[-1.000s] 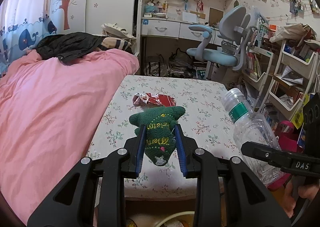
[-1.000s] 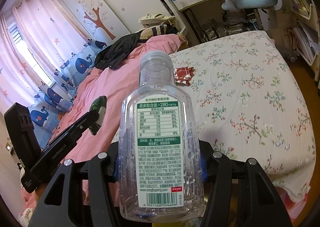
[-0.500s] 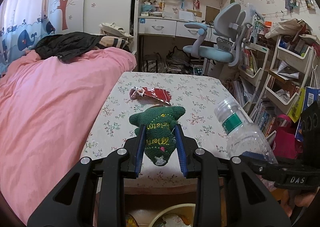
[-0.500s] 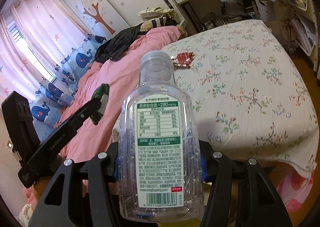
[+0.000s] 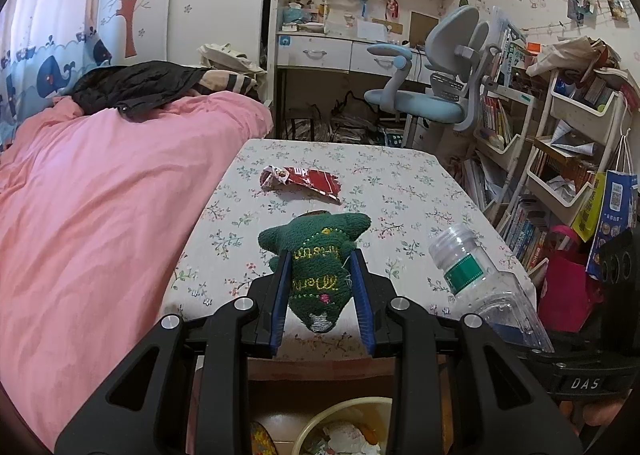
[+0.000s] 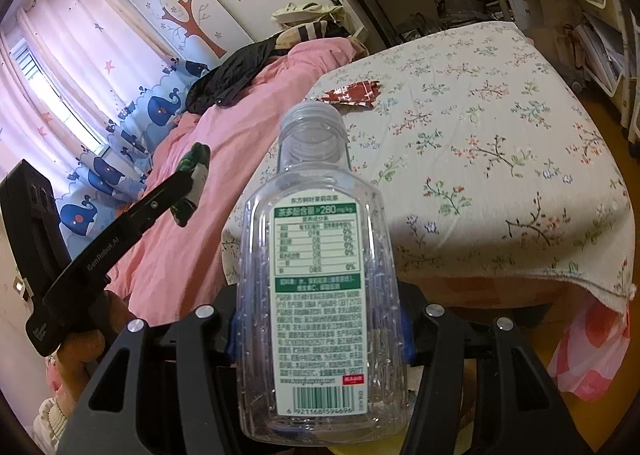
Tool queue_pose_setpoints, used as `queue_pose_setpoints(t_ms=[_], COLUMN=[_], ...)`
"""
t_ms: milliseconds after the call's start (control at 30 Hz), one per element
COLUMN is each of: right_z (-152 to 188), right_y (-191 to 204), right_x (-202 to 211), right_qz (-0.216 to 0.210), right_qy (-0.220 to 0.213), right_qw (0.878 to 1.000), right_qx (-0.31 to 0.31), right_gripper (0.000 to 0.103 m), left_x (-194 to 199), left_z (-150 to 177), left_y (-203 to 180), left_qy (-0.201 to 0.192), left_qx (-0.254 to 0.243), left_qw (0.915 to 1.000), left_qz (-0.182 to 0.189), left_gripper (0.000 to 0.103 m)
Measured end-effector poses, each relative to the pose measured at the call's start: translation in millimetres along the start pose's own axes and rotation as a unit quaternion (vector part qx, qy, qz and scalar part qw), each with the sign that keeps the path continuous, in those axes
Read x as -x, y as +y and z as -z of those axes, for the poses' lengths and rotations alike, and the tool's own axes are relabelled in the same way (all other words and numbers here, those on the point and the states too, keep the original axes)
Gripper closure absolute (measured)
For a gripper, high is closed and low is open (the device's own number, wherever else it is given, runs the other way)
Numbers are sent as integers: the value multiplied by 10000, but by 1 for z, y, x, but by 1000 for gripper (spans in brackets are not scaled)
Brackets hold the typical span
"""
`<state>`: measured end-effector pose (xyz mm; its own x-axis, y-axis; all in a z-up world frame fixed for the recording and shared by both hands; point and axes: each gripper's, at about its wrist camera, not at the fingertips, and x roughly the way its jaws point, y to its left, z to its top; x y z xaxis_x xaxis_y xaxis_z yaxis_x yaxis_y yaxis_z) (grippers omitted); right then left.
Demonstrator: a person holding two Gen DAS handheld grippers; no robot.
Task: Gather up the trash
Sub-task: 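Carry the green plush with the left tool while the right carries the bottle toward the bin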
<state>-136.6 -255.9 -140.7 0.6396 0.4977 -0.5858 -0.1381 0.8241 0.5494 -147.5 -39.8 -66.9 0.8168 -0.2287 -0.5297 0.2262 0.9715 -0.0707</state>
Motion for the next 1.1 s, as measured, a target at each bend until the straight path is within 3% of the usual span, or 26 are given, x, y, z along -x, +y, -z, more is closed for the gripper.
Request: queue_pose_setpoints(t_ms=[1100], right_z=[39], right_y=[2], right_x=[6], right_qz=[56], right_qy=[347], right_qw=[9994], right_qx=[-42], right_gripper=[48], left_x=[25], left_z=[34], left_y=[-7], left_qy=[132], left_qx=[-175], left_qw=[9997], left_qz=[77], left_gripper=[75])
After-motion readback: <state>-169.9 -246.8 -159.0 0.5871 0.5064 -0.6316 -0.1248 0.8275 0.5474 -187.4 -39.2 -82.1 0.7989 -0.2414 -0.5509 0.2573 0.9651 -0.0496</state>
